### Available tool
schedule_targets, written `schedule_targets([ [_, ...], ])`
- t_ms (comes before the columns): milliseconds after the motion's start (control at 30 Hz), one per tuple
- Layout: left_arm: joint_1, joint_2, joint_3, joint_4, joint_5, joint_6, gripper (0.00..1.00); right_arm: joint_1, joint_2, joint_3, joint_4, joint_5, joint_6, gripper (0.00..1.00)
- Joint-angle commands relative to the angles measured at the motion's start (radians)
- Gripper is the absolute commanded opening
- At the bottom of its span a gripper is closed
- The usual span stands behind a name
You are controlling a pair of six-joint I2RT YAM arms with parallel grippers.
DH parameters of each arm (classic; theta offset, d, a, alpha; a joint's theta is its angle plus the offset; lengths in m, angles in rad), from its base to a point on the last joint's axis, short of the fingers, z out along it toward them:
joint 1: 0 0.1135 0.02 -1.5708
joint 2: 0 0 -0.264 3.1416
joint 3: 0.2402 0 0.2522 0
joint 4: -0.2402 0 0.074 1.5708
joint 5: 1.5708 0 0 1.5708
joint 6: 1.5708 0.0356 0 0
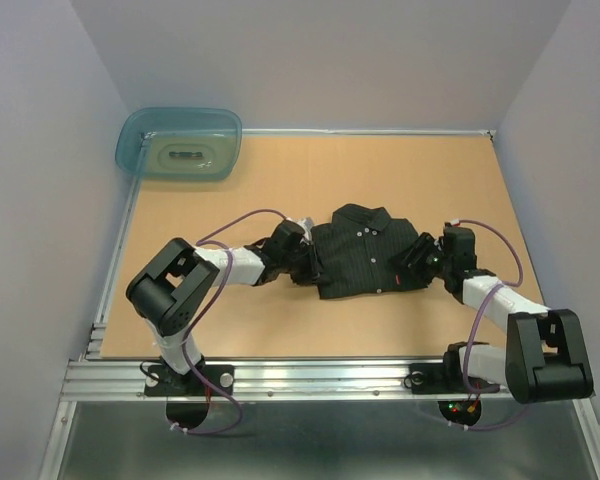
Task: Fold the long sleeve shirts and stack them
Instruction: Fold the shirt
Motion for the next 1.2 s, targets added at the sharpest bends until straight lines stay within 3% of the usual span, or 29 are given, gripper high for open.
schedule_targets([
  [0, 0.012, -0.072, -0.095, 0.062, -0.015, -0.021, 0.29, -0.031, -0.008, -0.048, 0.129, -0.062, 0.028, 0.55],
  [233, 0.056, -0.195, -0.177, 0.036, -0.018, -0.006, 0.29, -0.031, -0.047, 0.066, 0.053, -0.088, -0.093, 0.55],
  [467, 0.058, -0.259, 0.09, -0.167, -0.105, 0.113, 0.34, 0.015, 0.024, 0.355, -0.035, -0.059, -0.285, 0.56],
  [767, 0.082, 0.006, 0.363, -0.191, -0.093, 0.181, 0.34, 0.069, 0.313, 0.648, -0.035, 0.002, -0.362, 0.61],
  [1167, 0.114, 0.142, 0.336, -0.185, -0.116, 0.198, 0.34, 0.188, 0.604, 0.792, -0.035, 0.042, -0.446, 0.62],
])
